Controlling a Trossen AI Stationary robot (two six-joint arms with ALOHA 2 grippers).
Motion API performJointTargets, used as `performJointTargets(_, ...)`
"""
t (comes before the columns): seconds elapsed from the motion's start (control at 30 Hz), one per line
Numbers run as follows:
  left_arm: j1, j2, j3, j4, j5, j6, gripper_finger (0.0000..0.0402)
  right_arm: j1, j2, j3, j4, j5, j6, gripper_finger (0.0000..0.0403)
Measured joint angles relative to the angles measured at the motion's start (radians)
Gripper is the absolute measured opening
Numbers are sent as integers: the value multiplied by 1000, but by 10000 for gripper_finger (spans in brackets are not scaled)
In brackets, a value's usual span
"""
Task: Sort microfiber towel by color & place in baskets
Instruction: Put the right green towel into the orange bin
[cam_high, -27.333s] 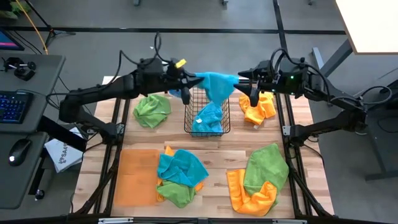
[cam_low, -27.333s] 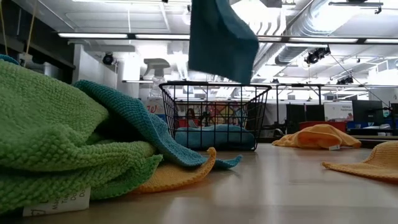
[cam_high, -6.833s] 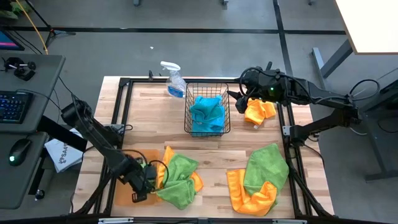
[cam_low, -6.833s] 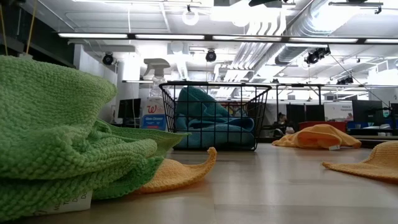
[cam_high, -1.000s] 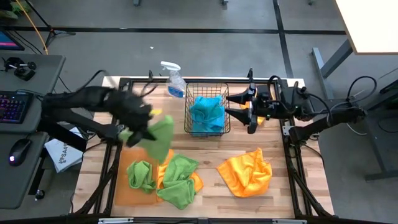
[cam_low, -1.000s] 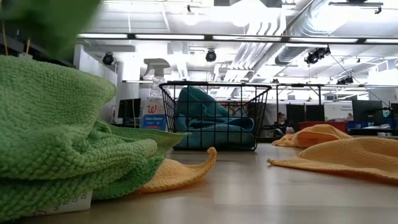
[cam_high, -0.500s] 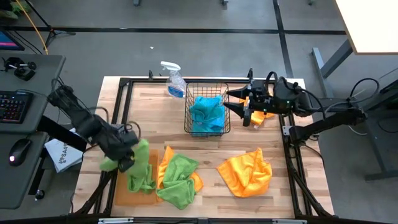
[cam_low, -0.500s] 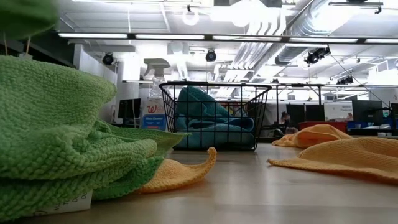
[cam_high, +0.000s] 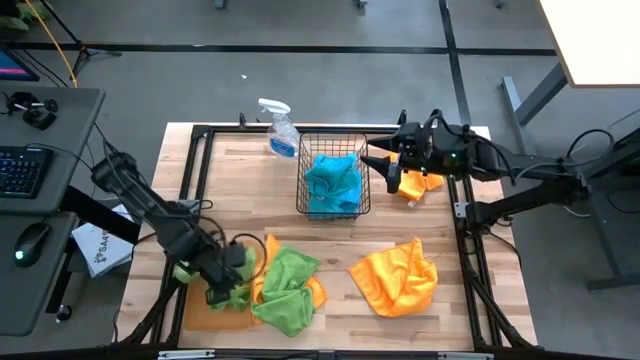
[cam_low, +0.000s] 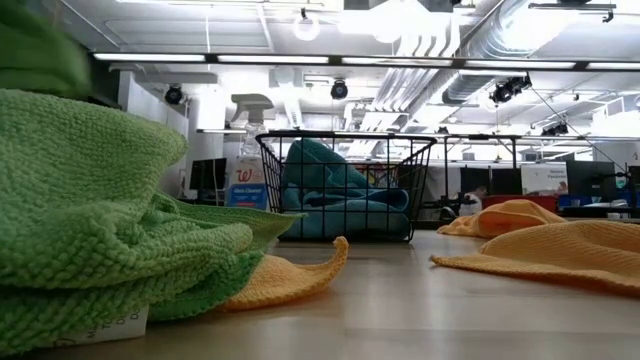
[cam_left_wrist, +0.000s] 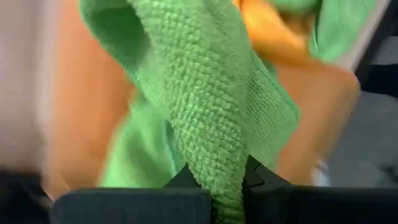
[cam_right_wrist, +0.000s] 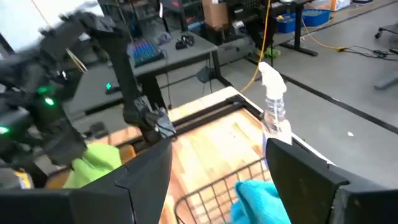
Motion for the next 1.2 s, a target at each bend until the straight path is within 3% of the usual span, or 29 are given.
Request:
performJointTargets(0.17,7,87,60,8,-171,187,0,-30,0,0,-50,-66,-65,256)
performJointTargets(0.33,-11,121,79,51,-174,316,0,-55,0,0,-96,-113,-74,256)
performJointTargets(0.47,32,114,89,235,-345,541,0,-56,0,0,-102,-118,-49,256)
performJointTargets(0.53,70,113,105,243,-397,570,0,-55,0,0,-101,-119,-25,256)
performJointTargets(0.73,34,45,79,169,-434,387,0,-55,0,0,-91,-117,59,256)
performJointTargets(0.83,-65,-9,31,135,-491,241,0,-55,0,0,-86,-117,97,256)
performJointTargets(1.0,-262,-93,-71,76,-498,-90,0,-55,0,0,-79,-91,145,256)
performJointTargets(1.1,-353,-99,-131,82,-430,-244,0,-55,0,0,-79,-57,164,256)
performJointTargets(1.2,-390,-89,-196,133,-271,-345,0,-55,0,0,-79,-36,173,256)
